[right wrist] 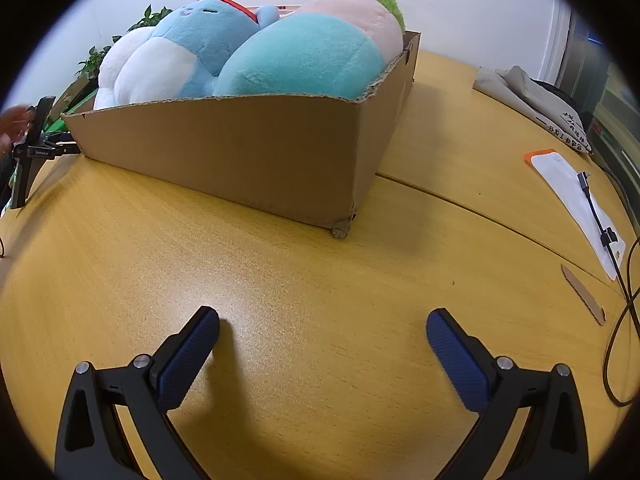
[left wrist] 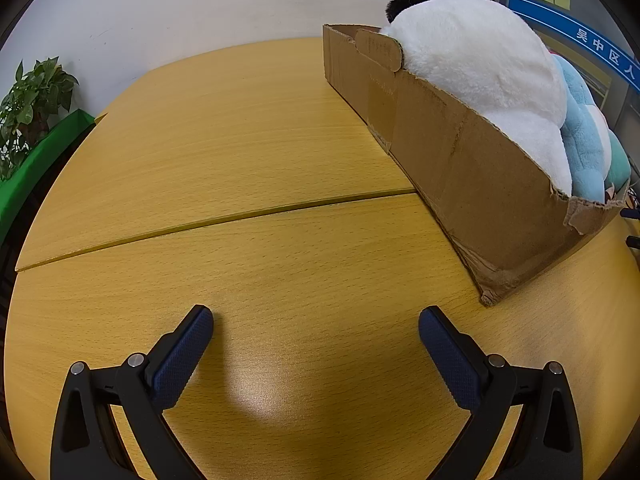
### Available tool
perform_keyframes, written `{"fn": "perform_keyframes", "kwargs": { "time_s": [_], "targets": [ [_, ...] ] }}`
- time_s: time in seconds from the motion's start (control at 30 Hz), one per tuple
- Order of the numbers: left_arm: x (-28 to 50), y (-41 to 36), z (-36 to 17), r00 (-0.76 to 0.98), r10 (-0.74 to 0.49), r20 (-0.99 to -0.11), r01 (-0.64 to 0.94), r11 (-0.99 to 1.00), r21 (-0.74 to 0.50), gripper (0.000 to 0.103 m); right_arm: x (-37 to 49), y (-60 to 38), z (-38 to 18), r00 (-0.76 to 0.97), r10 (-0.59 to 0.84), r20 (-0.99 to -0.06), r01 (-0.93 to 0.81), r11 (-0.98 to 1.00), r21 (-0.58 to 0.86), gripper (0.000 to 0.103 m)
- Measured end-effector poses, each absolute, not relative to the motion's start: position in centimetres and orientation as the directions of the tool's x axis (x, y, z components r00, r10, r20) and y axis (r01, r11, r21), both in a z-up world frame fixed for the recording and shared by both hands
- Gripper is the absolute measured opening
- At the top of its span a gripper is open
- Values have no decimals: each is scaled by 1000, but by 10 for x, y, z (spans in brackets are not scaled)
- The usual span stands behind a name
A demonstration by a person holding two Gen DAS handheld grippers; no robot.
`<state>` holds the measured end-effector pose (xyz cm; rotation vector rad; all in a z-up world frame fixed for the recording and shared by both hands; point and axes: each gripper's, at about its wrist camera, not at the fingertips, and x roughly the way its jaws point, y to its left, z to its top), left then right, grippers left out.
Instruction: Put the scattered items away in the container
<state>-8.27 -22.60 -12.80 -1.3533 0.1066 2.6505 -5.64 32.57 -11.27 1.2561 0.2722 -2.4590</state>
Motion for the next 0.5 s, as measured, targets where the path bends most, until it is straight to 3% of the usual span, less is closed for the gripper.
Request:
{"fn": "perform_keyframes", "kwargs": {
  "time_s": [0.5],
  "targets": [
    [-93,-240,-129,-586,46,-809,-63,-998,-12,103,-57,326,-112,-538,-234,-810,405,-914,-5,103]
  ]
}}
